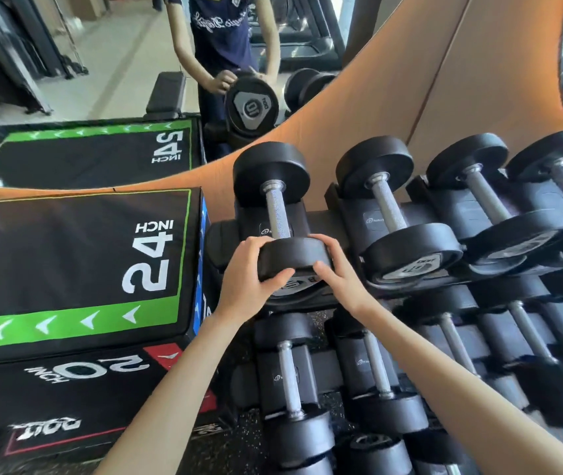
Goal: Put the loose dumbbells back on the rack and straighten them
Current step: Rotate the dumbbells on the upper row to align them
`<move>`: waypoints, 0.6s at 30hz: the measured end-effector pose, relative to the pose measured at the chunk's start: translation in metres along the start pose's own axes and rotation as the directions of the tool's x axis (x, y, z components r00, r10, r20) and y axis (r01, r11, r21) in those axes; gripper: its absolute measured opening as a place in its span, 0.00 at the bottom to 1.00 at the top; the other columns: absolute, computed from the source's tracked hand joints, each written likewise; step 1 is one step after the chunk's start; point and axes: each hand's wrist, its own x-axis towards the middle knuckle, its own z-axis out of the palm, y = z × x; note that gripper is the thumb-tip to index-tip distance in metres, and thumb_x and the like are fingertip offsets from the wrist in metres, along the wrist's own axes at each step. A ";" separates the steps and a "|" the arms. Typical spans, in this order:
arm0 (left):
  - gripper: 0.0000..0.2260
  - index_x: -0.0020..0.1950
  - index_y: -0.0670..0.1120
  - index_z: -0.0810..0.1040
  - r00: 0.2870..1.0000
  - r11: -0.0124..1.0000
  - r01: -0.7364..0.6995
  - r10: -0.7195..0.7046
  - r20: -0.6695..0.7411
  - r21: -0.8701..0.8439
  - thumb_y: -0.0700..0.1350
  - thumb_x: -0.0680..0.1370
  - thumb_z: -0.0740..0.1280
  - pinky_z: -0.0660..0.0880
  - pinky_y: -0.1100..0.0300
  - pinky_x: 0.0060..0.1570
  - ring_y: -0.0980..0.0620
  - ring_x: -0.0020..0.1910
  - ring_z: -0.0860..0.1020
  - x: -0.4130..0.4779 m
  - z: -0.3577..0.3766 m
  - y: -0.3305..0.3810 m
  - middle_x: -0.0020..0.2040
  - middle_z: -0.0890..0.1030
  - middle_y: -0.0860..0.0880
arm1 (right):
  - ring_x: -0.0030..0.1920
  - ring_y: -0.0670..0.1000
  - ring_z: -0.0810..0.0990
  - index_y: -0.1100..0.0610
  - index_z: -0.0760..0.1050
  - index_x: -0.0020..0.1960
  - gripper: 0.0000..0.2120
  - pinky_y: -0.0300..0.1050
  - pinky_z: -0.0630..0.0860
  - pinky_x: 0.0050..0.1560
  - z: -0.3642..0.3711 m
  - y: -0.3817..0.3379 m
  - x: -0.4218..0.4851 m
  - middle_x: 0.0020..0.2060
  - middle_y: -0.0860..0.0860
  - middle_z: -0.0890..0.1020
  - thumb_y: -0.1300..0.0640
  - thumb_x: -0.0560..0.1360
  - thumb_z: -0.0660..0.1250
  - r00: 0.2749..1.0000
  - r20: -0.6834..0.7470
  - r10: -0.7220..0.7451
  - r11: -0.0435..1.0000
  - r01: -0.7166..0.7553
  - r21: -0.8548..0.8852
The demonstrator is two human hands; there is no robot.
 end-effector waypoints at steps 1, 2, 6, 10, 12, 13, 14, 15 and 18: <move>0.25 0.58 0.44 0.74 0.995 0.988 -0.097 0.094 0.036 0.118 0.60 0.70 0.66 0.68 0.65 0.51 0.54 0.52 0.73 0.009 0.001 0.008 0.53 0.77 0.52 | 0.57 0.40 0.74 0.55 0.63 0.65 0.31 0.36 0.70 0.57 0.000 0.005 -0.002 0.58 0.51 0.74 0.41 0.68 0.65 0.998 -0.003 0.062 0.994 -0.062 0.086; 0.25 0.58 0.45 0.76 0.981 0.953 -0.193 0.182 0.070 0.234 0.62 0.70 0.66 0.70 0.62 0.50 0.53 0.51 0.75 0.017 0.004 0.014 0.52 0.79 0.51 | 0.53 0.37 0.75 0.57 0.63 0.64 0.30 0.34 0.71 0.54 0.001 0.013 -0.003 0.55 0.49 0.75 0.43 0.68 0.64 0.995 -0.007 0.103 0.982 -0.100 0.160; 0.26 0.57 0.47 0.79 0.950 0.880 -0.310 0.295 0.096 0.359 0.66 0.70 0.66 0.75 0.58 0.48 0.51 0.50 0.79 0.027 0.010 0.019 0.51 0.82 0.51 | 0.54 0.44 0.76 0.54 0.69 0.61 0.24 0.39 0.71 0.56 0.006 0.041 -0.006 0.53 0.48 0.78 0.45 0.68 0.64 0.984 -0.057 0.169 0.933 -0.141 0.332; 0.26 0.56 0.43 0.79 0.937 0.882 -0.341 0.347 0.041 0.326 0.63 0.71 0.68 0.75 0.57 0.51 0.50 0.50 0.79 0.024 0.008 0.010 0.51 0.82 0.48 | 0.57 0.47 0.76 0.52 0.71 0.60 0.22 0.40 0.70 0.58 0.008 0.044 -0.004 0.56 0.50 0.78 0.49 0.67 0.64 0.988 -0.091 0.122 0.932 -0.082 0.354; 0.26 0.55 0.41 0.79 0.935 0.887 -0.344 0.355 0.020 0.308 0.62 0.71 0.70 0.75 0.57 0.52 0.49 0.49 0.78 0.024 0.005 0.006 0.51 0.81 0.47 | 0.54 0.41 0.76 0.55 0.70 0.59 0.23 0.35 0.71 0.54 0.008 0.037 0.001 0.53 0.47 0.78 0.50 0.66 0.63 0.992 -0.109 0.065 0.956 -0.031 0.290; 0.26 0.55 0.41 0.79 0.934 0.893 -0.339 0.356 -0.005 0.296 0.61 0.71 0.70 0.75 0.57 0.52 0.49 0.49 0.78 0.023 0.003 0.003 0.50 0.81 0.46 | 0.51 0.39 0.76 0.55 0.69 0.59 0.23 0.34 0.71 0.53 0.008 0.032 0.004 0.52 0.48 0.78 0.50 0.65 0.63 0.994 -0.099 0.041 0.969 -0.016 0.245; 0.26 0.54 0.40 0.79 0.936 0.901 -0.326 0.350 -0.034 0.285 0.61 0.71 0.70 0.74 0.58 0.52 0.49 0.48 0.77 0.020 0.002 0.001 0.49 0.81 0.46 | 0.50 0.40 0.76 0.55 0.68 0.58 0.23 0.35 0.72 0.52 0.007 0.028 0.006 0.51 0.50 0.77 0.49 0.65 0.63 0.997 -0.072 0.013 0.980 0.002 0.199; 0.26 0.53 0.39 0.79 0.940 0.912 -0.307 0.335 -0.062 0.271 0.62 0.72 0.69 0.74 0.58 0.52 0.49 0.48 0.77 0.018 0.000 -0.002 0.48 0.81 0.45 | 0.50 0.43 0.76 0.53 0.67 0.58 0.22 0.39 0.73 0.53 0.006 0.023 0.008 0.51 0.53 0.77 0.47 0.66 0.63 0.999 -0.045 -0.005 0.991 0.011 0.132; 0.27 0.52 0.37 0.78 0.964 0.962 -0.215 0.236 -0.123 0.166 0.62 0.73 0.67 0.72 0.62 0.52 0.49 0.47 0.76 0.014 -0.001 -0.008 0.46 0.79 0.44 | 0.51 0.54 0.74 0.47 0.67 0.56 0.20 0.53 0.72 0.55 -0.001 0.012 0.013 0.52 0.57 0.73 0.41 0.67 0.64 0.999 0.005 -0.049 0.990 0.049 -0.134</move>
